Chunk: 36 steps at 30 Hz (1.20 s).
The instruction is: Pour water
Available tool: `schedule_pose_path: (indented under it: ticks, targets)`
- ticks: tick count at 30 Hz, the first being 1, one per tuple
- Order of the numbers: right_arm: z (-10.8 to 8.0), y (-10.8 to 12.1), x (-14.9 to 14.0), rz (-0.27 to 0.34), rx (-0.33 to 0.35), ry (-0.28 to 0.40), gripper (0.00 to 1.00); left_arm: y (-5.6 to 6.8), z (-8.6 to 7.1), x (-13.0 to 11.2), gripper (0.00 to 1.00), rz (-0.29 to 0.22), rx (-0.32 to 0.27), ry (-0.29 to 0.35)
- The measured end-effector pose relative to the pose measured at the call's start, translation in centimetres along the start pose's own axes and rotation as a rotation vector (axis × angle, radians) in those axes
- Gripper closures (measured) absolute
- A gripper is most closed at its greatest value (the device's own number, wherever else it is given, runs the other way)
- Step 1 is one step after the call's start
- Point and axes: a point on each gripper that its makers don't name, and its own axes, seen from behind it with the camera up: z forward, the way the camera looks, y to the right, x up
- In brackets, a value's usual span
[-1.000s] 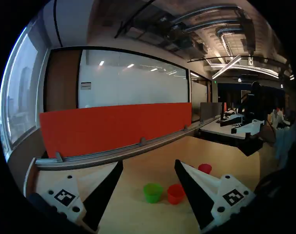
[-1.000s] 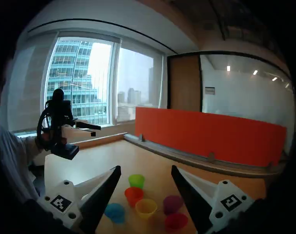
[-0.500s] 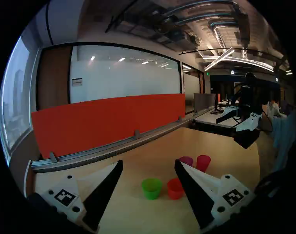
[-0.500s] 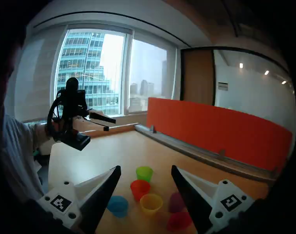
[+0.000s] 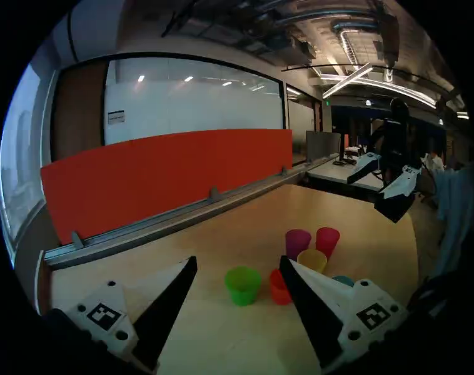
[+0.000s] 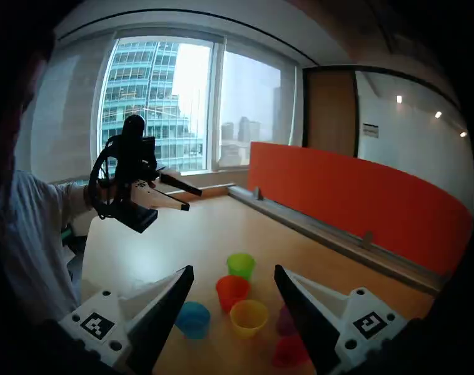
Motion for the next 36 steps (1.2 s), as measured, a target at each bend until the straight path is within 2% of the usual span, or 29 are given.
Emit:
schedule_pose_path:
  ticks: [17, 36]
  targets:
    - [1.8, -2.2, -6.5, -0.027, 0.057, -0.123, 0.0, 1.6, 1.9, -5.2, 0.02, 0.012, -0.053, -0.103]
    - [2.6, -4.3, -12.9, -0.02, 0.085, -0.202, 0.0, 2.6, 2.8, -9.6, 0.02, 0.005, -0.078, -0.173]
